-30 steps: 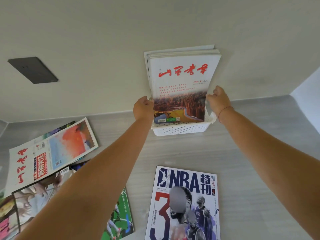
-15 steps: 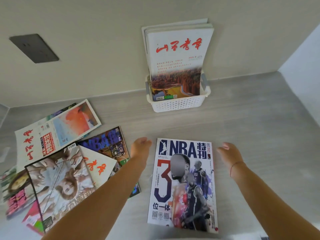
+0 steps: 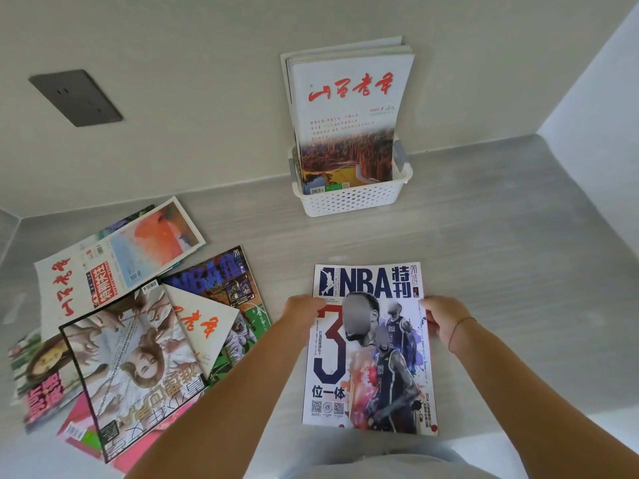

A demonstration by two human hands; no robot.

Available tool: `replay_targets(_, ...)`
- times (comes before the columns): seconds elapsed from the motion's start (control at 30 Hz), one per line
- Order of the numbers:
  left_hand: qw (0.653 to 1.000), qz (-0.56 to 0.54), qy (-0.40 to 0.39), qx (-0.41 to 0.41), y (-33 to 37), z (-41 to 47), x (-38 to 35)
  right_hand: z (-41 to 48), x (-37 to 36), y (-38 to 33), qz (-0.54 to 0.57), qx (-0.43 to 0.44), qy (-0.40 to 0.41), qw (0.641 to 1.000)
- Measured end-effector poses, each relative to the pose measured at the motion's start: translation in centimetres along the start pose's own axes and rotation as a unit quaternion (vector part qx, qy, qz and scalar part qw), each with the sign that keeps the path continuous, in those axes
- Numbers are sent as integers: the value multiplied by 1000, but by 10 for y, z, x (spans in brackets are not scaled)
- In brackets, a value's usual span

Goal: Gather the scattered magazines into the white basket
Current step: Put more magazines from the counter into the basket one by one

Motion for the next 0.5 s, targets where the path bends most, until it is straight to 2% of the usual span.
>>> replay_targets(0.13,999,-4,-38,2,7,-5,1,-4,-11,0,-147,67,21,987)
replay_targets(0.2,998,3,-65,2,10,-6,1,-3,-15,2,-163,84,41,982)
replay_targets(0.3,989,62,-131,-14,7,-10,-2,-2,-17,7,-131,83,46,987)
replay_targets(0.5,985,91,-119,-86,4,-9,0,-2,-13,14,-7,90,37,995)
Point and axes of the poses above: each hand's wrist, its own z-axis towards the middle knuckle, its own x-axis out of the back of the hand, y = z × x, the point moved 1 cm from there along z, towards the middle knuckle, and after that the axes turned 5 degrees about -z, right-handed, at the moved point
